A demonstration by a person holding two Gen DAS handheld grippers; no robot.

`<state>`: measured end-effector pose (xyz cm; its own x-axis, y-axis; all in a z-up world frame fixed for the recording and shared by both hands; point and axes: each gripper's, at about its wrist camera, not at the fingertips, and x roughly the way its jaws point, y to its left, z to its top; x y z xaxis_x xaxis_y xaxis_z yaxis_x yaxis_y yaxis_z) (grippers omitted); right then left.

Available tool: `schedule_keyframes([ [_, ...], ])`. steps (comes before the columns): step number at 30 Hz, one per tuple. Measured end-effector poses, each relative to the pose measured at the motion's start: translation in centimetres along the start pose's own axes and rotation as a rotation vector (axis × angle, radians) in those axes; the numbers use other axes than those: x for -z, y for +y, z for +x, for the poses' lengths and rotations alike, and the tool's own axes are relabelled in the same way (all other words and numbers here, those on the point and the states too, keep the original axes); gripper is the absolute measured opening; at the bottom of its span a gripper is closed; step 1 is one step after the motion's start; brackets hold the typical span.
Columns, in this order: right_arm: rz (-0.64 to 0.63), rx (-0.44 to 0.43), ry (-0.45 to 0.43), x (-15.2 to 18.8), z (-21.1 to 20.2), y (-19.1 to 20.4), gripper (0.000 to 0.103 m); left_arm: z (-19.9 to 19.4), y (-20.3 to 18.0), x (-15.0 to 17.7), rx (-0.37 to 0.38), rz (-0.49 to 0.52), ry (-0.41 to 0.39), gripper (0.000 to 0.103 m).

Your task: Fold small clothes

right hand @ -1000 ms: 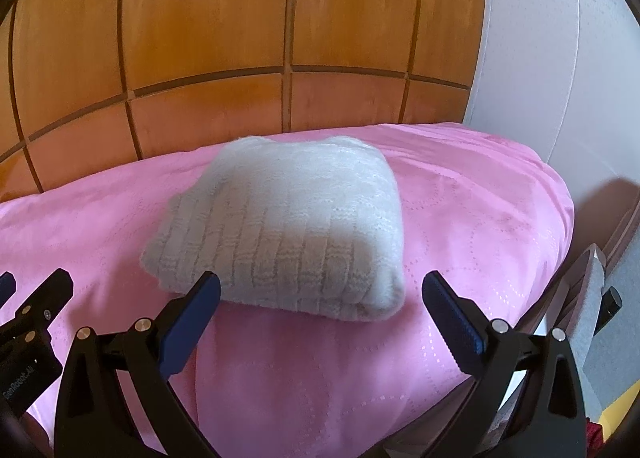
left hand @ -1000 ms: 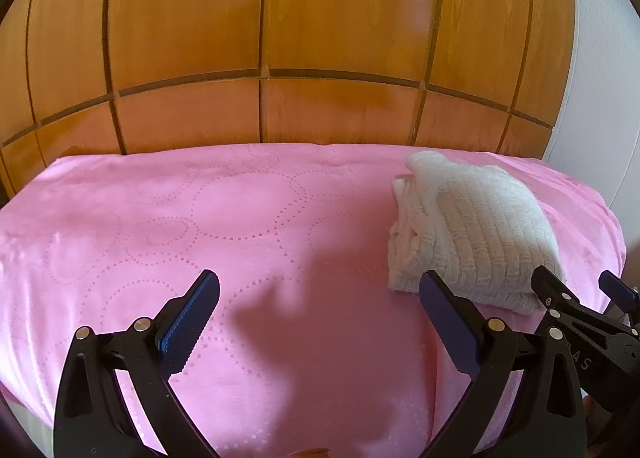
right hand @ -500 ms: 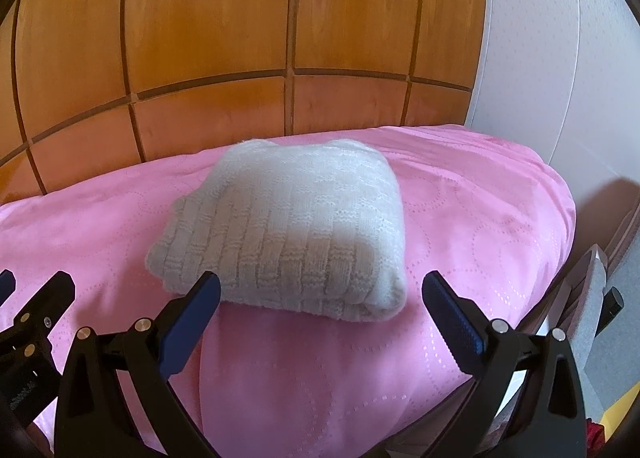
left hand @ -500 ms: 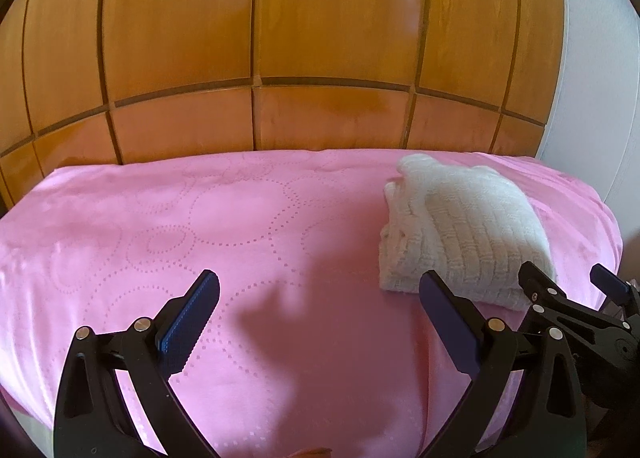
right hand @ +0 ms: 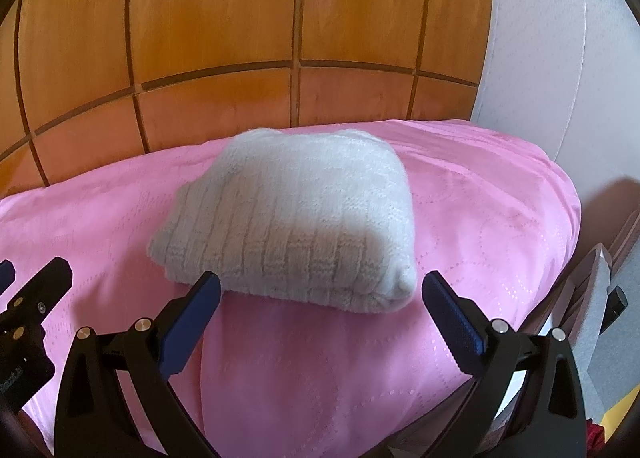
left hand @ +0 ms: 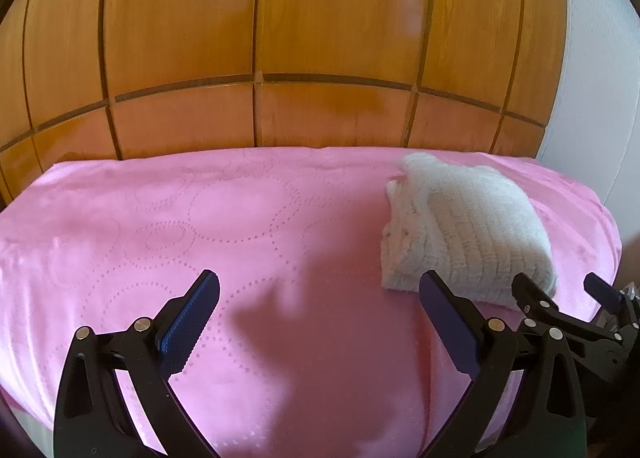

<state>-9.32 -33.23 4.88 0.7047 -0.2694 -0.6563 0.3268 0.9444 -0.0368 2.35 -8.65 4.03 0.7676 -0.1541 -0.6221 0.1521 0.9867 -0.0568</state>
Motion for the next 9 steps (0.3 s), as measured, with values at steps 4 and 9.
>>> schedule_keyframes([
  [4,0.013,-0.003,-0.008,-0.1,-0.1,-0.2,0.101,0.7,0.3,0.2,-0.007,-0.021,0.024,0.099],
  [9,0.036,-0.001,-0.011,-0.4,0.0,-1.0,0.101,1.9,1.2,0.4,-0.011,-0.071,0.065,0.099],
])
